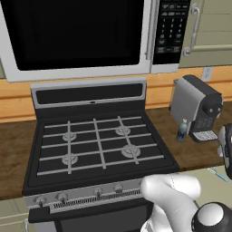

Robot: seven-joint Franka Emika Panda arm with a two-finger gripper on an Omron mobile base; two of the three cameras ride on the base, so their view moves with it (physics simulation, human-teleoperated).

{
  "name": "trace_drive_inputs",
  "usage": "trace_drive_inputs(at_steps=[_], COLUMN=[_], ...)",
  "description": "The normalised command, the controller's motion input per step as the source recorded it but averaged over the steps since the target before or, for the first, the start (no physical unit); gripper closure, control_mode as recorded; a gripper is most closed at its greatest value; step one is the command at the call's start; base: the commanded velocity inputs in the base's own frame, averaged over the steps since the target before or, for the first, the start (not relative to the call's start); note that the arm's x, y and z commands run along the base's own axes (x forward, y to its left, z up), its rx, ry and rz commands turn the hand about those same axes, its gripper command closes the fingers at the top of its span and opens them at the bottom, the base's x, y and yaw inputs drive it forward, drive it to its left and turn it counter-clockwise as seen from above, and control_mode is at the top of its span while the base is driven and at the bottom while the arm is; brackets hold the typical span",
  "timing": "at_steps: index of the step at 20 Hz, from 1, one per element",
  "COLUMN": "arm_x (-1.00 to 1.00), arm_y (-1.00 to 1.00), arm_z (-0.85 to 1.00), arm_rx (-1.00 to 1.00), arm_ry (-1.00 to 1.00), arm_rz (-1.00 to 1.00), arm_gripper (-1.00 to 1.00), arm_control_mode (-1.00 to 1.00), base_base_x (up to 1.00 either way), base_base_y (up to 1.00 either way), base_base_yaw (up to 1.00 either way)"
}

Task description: Pick the peeler from the drawer and place it on the counter.

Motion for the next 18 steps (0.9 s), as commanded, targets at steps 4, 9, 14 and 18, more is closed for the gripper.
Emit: trace_drive_inputs(at_steps=[4,9,14,18], arm_x=[-0.11,-0.37,-0.79,-0.51], arm_y=[-0.56,-0.50,-0.49,-0.21], arm_z=[-1.00,-0.99,-0.76,-0.38], arm_rx=[0.00,-0.01,-0.01,0.00], arm_ry=[0.21,0.00,0.00,0.02], arm_rz=[0.08,0.04,0.03,0.00], arm_gripper=[-1.00,-1.00,-1.00,-1.00], arm_control_mode=[-1.00,-1.00,-1.00,-1.00], base_base_x=[0.00,0.00,0.00,0.00], base_base_y=[0.00,0.00,0.00,0.00], base_base_yaw=[0.00,0.00,0.00,0.00])
